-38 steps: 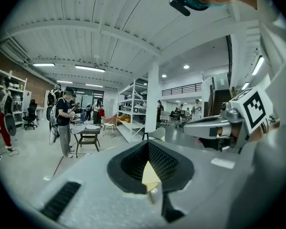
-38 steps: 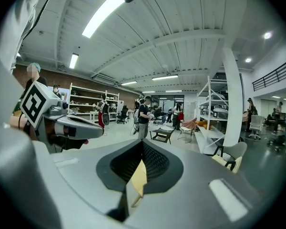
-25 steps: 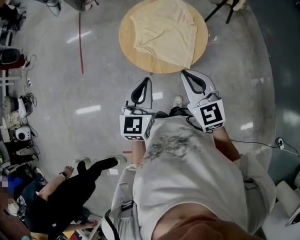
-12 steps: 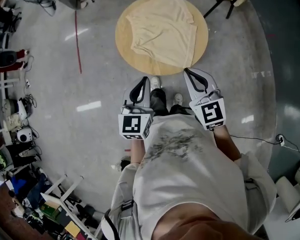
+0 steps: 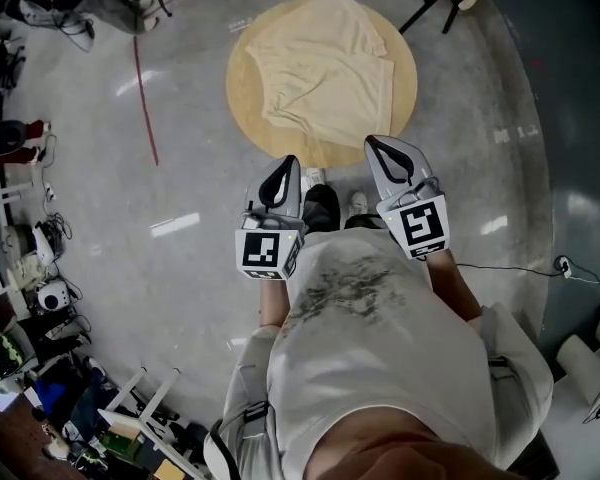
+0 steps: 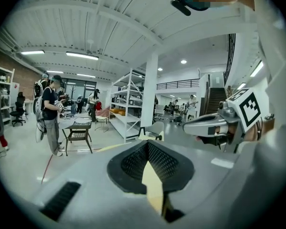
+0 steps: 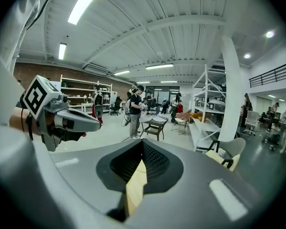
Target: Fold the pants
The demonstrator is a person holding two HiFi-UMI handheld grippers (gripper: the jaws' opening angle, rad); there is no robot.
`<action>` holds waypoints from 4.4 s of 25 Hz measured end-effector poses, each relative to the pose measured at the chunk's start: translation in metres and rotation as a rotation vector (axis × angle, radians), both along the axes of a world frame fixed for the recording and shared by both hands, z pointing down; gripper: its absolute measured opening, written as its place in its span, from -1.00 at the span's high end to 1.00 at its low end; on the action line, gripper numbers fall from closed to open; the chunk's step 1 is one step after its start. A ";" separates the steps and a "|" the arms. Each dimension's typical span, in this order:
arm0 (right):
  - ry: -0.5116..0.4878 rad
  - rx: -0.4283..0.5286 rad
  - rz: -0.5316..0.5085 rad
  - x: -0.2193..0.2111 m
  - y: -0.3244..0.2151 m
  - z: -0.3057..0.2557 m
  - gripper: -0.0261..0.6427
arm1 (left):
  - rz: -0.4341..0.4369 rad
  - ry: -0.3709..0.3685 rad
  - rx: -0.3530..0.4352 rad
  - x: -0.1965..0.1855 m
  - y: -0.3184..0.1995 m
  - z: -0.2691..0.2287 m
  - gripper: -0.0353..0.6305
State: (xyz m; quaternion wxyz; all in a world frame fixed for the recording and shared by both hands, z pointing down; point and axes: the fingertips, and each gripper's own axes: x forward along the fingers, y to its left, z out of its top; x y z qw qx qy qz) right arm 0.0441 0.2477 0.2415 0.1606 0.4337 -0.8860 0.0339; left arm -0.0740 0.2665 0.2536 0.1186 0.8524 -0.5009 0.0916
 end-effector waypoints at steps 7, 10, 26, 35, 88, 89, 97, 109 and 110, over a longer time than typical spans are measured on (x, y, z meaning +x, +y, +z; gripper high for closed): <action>0.049 -0.057 0.068 -0.013 -0.044 0.026 0.90 | 0.098 0.042 -0.024 -0.019 -0.045 0.020 0.87; 0.054 -0.078 0.100 -0.018 -0.061 0.036 0.90 | 0.126 0.028 -0.040 -0.028 -0.063 0.031 0.87; 0.180 -0.204 0.238 -0.015 -0.094 0.115 0.90 | 0.286 -0.032 -0.122 -0.054 -0.119 0.102 0.87; 0.222 -0.238 0.276 -0.017 -0.092 0.143 0.89 | 0.346 -0.055 -0.187 -0.064 -0.127 0.137 0.85; 0.373 -0.513 0.099 0.034 -0.048 0.334 0.48 | 0.486 -0.388 -0.369 -0.049 -0.128 0.319 0.38; 0.376 -0.519 0.095 0.033 -0.049 0.339 0.47 | 0.489 -0.393 -0.375 -0.051 -0.130 0.324 0.36; 0.403 -0.564 0.074 0.039 -0.042 0.361 0.40 | 0.486 -0.428 -0.406 -0.057 -0.132 0.343 0.31; 0.460 -0.604 0.060 0.051 -0.031 0.388 0.33 | 0.477 -0.453 -0.449 -0.055 -0.128 0.366 0.28; 0.459 -0.604 0.060 0.053 -0.030 0.388 0.33 | 0.474 -0.454 -0.452 -0.053 -0.126 0.366 0.28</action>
